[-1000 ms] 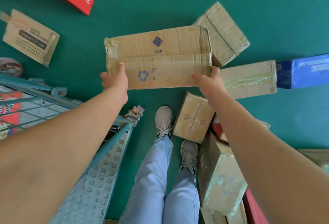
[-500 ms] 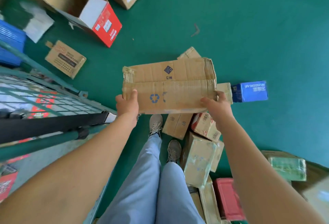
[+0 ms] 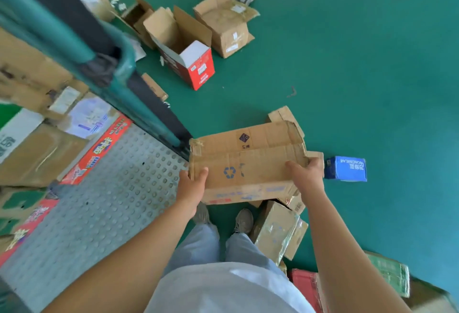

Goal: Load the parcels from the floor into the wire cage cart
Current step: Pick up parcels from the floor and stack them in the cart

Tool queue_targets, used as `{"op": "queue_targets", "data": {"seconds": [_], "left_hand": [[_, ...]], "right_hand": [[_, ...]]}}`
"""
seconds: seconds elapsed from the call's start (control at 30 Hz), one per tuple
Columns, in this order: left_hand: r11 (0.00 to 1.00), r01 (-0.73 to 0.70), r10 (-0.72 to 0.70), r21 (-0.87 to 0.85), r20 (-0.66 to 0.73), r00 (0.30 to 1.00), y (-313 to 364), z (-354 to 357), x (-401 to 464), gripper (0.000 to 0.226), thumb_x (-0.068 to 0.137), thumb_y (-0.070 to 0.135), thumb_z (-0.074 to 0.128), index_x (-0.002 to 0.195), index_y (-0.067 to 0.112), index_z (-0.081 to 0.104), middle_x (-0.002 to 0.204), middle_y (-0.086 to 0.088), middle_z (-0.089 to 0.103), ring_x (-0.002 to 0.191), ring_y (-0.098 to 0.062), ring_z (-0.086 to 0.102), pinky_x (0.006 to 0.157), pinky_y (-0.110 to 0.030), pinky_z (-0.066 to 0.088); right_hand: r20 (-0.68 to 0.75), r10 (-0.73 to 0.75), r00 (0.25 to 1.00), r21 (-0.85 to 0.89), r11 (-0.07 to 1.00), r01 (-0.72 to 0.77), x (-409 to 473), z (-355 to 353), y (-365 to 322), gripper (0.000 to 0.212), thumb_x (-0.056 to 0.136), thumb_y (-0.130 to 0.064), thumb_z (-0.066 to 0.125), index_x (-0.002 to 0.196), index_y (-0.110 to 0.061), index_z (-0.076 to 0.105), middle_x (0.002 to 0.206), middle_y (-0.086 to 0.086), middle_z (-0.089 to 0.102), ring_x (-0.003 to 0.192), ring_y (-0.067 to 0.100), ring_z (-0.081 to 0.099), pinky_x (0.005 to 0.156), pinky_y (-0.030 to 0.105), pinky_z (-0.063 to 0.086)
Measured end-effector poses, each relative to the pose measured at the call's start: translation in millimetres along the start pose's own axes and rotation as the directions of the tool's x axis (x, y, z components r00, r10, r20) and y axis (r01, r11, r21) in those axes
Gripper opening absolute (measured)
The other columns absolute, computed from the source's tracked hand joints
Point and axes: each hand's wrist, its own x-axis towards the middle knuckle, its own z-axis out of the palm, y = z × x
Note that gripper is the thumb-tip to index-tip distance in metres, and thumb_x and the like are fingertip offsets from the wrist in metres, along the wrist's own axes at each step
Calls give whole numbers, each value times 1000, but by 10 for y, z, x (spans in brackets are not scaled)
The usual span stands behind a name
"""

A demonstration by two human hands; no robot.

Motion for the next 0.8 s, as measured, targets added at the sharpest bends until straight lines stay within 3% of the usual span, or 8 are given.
{"op": "queue_targets", "data": {"seconds": [0.13, 0.23, 0.33, 0.47, 0.5, 0.57, 0.73, 0.8], "left_hand": [[995, 60, -62, -86, -24, 998, -443, -443, -206, 48, 96, 52, 64, 124, 17, 47, 119, -6, 62, 92, -16, 61, 73, -33, 48], [985, 107, -119, -136, -79, 990, -796, -865, -284, 67, 91, 62, 64, 136, 16, 45, 130, -8, 59, 110, -28, 61, 93, -43, 53], [974, 128, -156, -186, -144, 977, -1080, -1300, -325, 74, 92, 62, 63, 145, 14, 41, 141, -9, 56, 123, -31, 57, 101, -44, 49], [950, 126, -195, -287, -225, 955, -1523, -2041, -491, 58, 99, 51, 59, 139, 11, 44, 125, -7, 58, 101, -24, 55, 72, -33, 43], [938, 117, -205, -326, -248, 947, -1668, -2262, -549, 54, 101, 49, 59, 137, 11, 45, 119, -5, 57, 98, -23, 54, 69, -32, 42], [908, 101, -230, -406, -283, 931, -2008, -2700, -653, 51, 101, 47, 59, 137, 13, 46, 117, -3, 56, 100, -23, 54, 78, -33, 43], [764, 14, -284, -645, -318, 904, -2983, -3786, -980, 56, 99, 50, 61, 143, 24, 39, 129, -1, 59, 109, -23, 59, 88, -38, 47], [700, -28, -295, -713, -325, 899, -3297, -4174, -1103, 61, 99, 51, 62, 148, 26, 36, 132, 0, 58, 113, -24, 60, 94, -41, 50]], "right_hand": [[41, -36, 999, -111, 993, 40, -337, 303, 40, 65, 71, -51, 65, 124, -24, 40, 126, 8, 54, 109, 37, 57, 98, 57, 49], [90, -83, 993, -185, 978, 99, -572, 669, 71, 75, 63, -56, 62, 129, -29, 38, 129, 6, 54, 115, 37, 56, 101, 60, 47], [149, -127, 981, -230, 960, 159, -952, 1055, 16, 68, 79, -45, 66, 137, -25, 35, 131, 8, 51, 114, 36, 55, 95, 52, 51], [255, -187, 949, -323, 908, 266, -1584, 1690, 3, 58, 82, -41, 63, 129, -21, 35, 125, 9, 49, 108, 35, 56, 91, 51, 52], [293, -204, 934, -331, 895, 299, -1747, 1876, 31, 59, 78, -43, 62, 127, -22, 36, 123, 9, 50, 106, 34, 57, 93, 52, 53], [360, -238, 902, -333, 871, 362, -2123, 2241, 78, 59, 73, -42, 60, 124, -22, 37, 121, 9, 52, 103, 32, 58, 92, 52, 53], [511, -333, 792, -318, 783, 535, -3232, 3215, 202, 60, 77, -37, 60, 132, -22, 39, 119, 8, 56, 94, 27, 60, 75, 42, 52], [559, -368, 743, -298, 747, 594, -3640, 3587, 250, 62, 80, -36, 63, 136, -22, 40, 120, 8, 55, 94, 26, 60, 76, 41, 51]]}}
